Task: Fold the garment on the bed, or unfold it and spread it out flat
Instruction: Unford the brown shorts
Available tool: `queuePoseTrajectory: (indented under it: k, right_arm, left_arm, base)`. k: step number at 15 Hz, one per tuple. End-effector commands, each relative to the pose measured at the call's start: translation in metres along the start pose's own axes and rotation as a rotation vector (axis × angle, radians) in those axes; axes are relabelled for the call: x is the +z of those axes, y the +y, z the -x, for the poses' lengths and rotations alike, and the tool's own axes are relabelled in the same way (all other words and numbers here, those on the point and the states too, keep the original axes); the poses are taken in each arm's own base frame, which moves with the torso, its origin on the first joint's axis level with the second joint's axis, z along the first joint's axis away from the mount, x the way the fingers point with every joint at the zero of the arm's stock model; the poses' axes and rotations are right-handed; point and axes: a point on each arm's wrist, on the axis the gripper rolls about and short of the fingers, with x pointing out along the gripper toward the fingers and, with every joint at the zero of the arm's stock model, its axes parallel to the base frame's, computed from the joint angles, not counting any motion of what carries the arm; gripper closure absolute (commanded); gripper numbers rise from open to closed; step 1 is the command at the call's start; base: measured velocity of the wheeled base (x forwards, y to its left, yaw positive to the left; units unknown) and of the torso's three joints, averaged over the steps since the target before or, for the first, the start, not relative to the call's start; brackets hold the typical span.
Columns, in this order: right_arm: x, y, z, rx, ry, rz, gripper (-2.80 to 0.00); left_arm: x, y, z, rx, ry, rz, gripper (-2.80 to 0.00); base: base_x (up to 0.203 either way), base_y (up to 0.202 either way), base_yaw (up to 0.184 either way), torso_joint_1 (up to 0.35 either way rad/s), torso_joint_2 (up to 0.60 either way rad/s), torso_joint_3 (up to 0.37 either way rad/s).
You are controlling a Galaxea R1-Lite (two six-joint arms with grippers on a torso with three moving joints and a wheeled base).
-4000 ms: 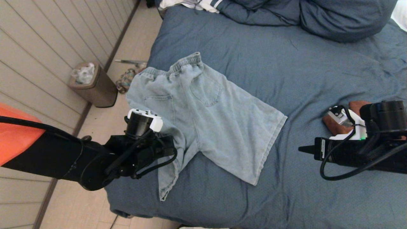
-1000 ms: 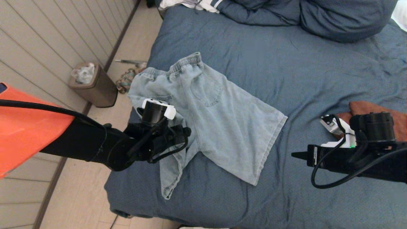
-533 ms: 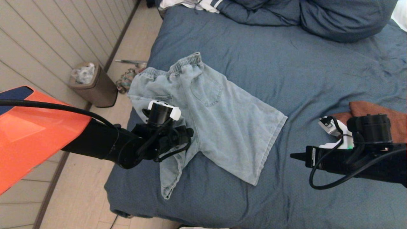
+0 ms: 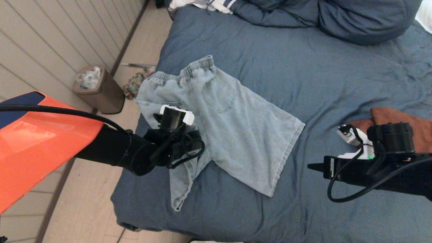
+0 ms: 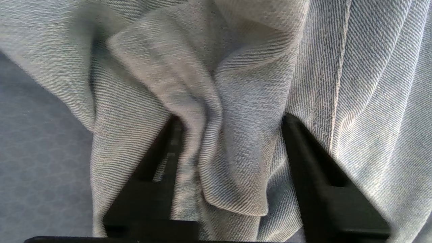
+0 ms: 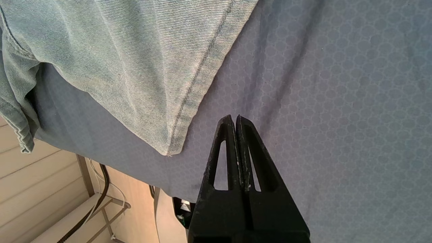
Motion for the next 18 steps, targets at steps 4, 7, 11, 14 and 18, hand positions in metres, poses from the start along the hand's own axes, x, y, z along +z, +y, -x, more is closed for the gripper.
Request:
queuePoseTrajectory:
  k: [4, 7, 11, 14, 18]
  right_arm:
    - [-0.002, 0.000, 0.000, 0.001, 0.006, -0.003, 0.00]
    - [-0.005, 0.000, 0.001, 0.003, 0.011, -0.003, 0.00]
    - [-0.006, 0.001, 0.003, 0.003, 0.011, -0.003, 0.00]
    - [-0.008, 0.002, 0.005, 0.006, 0.013, 0.000, 0.00]
    - [-0.011, 0.003, 0.006, 0.014, -0.011, 0.011, 0.00]
  left_arm:
    - [0.016, 0.008, 0.022, 0.010, -0.042, 0.018, 0.00]
    - [0.017, 0.019, 0.038, 0.027, -0.039, 0.017, 0.00]
    - [0.021, 0.025, 0.055, 0.030, -0.052, 0.024, 0.00]
    - [0.023, 0.043, 0.080, 0.088, -0.074, 0.027, 0.00]
    - [0.020, 0.097, 0.114, 0.281, -0.106, 0.004, 0.00]
  base:
    - [0.000, 0.000, 0.000, 0.000, 0.00, 0.000]
    - [0.000, 0.000, 0.000, 0.000, 0.00, 0.000]
    - [0.000, 0.000, 0.000, 0.000, 0.00, 0.000]
    - [0.000, 0.000, 0.000, 0.000, 0.00, 0.000]
    - [0.000, 0.000, 0.000, 0.000, 0.00, 0.000]
